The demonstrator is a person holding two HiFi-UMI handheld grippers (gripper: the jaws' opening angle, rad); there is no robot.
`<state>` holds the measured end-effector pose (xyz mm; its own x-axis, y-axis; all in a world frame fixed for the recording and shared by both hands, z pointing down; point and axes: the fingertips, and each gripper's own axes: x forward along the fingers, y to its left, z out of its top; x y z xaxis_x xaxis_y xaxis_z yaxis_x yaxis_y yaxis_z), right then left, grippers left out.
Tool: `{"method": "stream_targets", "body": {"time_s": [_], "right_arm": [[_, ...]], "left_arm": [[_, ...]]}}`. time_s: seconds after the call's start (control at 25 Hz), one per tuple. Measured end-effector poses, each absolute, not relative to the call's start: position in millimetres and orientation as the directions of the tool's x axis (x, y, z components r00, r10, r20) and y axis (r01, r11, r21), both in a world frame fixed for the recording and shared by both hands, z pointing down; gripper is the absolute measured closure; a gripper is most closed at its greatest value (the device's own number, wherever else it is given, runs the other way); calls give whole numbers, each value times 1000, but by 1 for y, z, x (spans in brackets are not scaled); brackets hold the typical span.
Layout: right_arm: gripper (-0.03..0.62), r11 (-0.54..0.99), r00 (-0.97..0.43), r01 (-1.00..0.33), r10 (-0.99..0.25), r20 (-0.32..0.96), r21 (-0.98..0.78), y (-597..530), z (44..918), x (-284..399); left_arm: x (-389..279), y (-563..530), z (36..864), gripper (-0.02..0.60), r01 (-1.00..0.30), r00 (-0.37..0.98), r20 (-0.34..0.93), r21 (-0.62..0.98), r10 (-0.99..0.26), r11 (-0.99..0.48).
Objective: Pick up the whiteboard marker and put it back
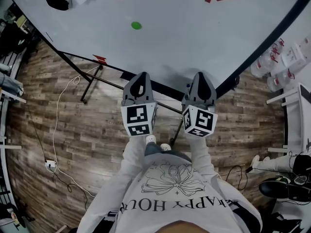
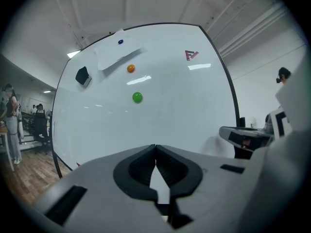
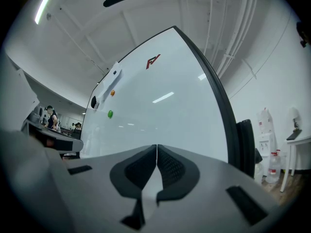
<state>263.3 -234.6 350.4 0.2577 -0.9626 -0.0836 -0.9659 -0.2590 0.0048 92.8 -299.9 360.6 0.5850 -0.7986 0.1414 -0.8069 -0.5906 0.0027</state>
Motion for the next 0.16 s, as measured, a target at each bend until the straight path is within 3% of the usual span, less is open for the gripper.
{"method": "stream_targets", "body": {"time_s": [0.16], "right_arm": [[588, -260, 259, -965, -962, -82, 3, -233, 351, 261]], "left_arm": [[89, -298, 361, 575, -809, 582, 141, -1, -801, -588]]}}
